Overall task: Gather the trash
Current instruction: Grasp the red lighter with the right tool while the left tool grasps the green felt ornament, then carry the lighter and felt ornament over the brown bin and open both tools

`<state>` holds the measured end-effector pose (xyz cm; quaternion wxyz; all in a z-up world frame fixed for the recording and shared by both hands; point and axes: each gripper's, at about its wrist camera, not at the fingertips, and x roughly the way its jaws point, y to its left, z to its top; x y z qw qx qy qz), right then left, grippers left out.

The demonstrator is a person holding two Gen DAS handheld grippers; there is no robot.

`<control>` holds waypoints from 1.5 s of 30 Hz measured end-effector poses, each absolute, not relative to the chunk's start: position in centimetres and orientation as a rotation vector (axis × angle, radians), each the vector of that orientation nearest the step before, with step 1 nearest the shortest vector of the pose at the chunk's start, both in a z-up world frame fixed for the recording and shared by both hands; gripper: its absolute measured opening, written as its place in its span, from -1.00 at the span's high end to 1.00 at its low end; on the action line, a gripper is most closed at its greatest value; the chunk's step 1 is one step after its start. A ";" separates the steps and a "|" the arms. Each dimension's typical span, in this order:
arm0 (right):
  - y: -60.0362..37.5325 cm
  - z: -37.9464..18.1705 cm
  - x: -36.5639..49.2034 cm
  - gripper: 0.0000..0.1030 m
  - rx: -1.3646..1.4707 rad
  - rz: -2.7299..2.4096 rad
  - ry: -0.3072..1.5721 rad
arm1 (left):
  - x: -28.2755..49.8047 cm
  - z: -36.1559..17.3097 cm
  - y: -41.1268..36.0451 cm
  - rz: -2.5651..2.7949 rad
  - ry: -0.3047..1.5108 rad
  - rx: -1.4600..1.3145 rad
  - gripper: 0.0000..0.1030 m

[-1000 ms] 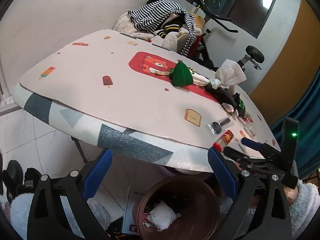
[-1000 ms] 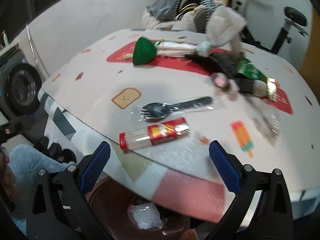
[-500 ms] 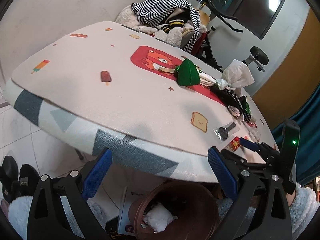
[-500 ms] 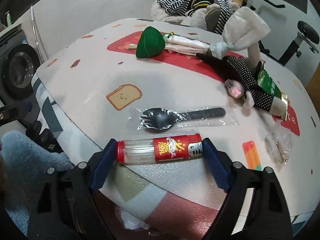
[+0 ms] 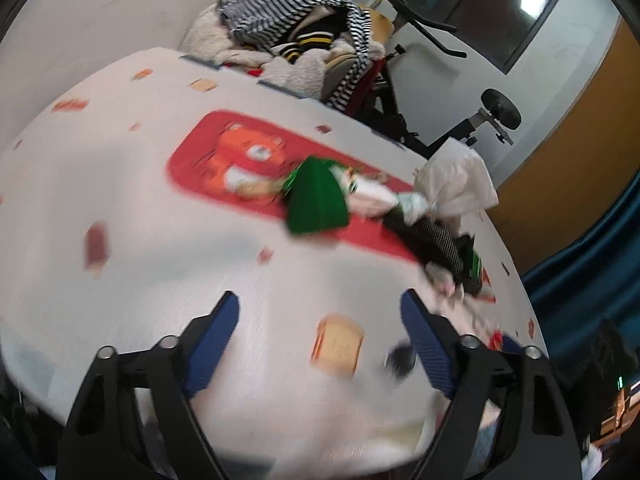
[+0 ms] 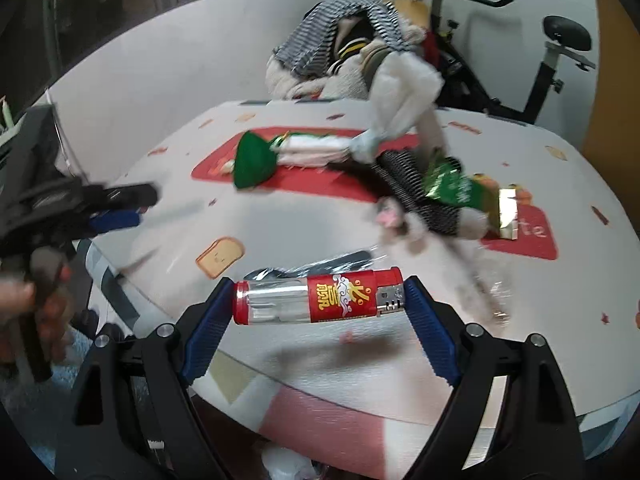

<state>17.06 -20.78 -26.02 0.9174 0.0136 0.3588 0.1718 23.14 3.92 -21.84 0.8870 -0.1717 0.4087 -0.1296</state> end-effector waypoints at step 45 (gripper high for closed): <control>-23.6 -18.3 9.2 -0.63 0.021 0.329 0.522 | 12.8 -5.8 0.9 -0.578 0.609 -0.166 0.22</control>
